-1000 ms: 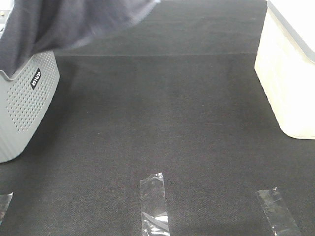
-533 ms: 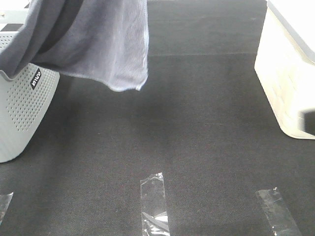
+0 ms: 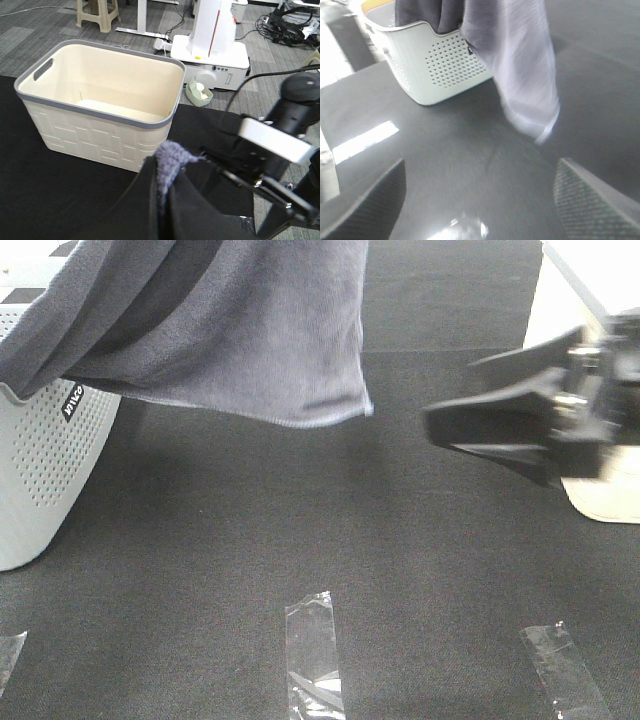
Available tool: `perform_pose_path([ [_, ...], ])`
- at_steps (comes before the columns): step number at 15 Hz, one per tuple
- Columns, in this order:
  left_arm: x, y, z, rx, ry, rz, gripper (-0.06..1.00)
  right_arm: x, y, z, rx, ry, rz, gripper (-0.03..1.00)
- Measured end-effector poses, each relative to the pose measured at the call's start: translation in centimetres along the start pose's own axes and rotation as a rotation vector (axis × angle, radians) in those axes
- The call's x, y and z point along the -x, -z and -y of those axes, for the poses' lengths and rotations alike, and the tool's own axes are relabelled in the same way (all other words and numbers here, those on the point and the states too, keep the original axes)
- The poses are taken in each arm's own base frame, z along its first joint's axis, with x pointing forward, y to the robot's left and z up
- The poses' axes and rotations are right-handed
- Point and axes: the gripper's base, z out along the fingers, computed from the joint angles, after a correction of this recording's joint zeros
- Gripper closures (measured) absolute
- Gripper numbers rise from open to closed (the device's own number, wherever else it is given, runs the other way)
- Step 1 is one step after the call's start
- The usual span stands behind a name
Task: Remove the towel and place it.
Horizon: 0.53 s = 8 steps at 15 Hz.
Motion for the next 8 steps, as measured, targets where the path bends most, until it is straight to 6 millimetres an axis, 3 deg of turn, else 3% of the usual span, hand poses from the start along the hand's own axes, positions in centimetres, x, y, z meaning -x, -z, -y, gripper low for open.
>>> perform_pose_path([
  [3, 0.2, -0.9, 0.9, -0.027, -0.014, -0.008, 0.94, 0.7, -3.5, 2.1, 0.061, -0.033, -0.025, 0.2],
  [8, 0.2, -0.9, 1.0, -0.03, -0.015, -0.008, 0.94, -0.2, -7.9, 2.8, 0.157, -0.059, -0.097, 0.2],
])
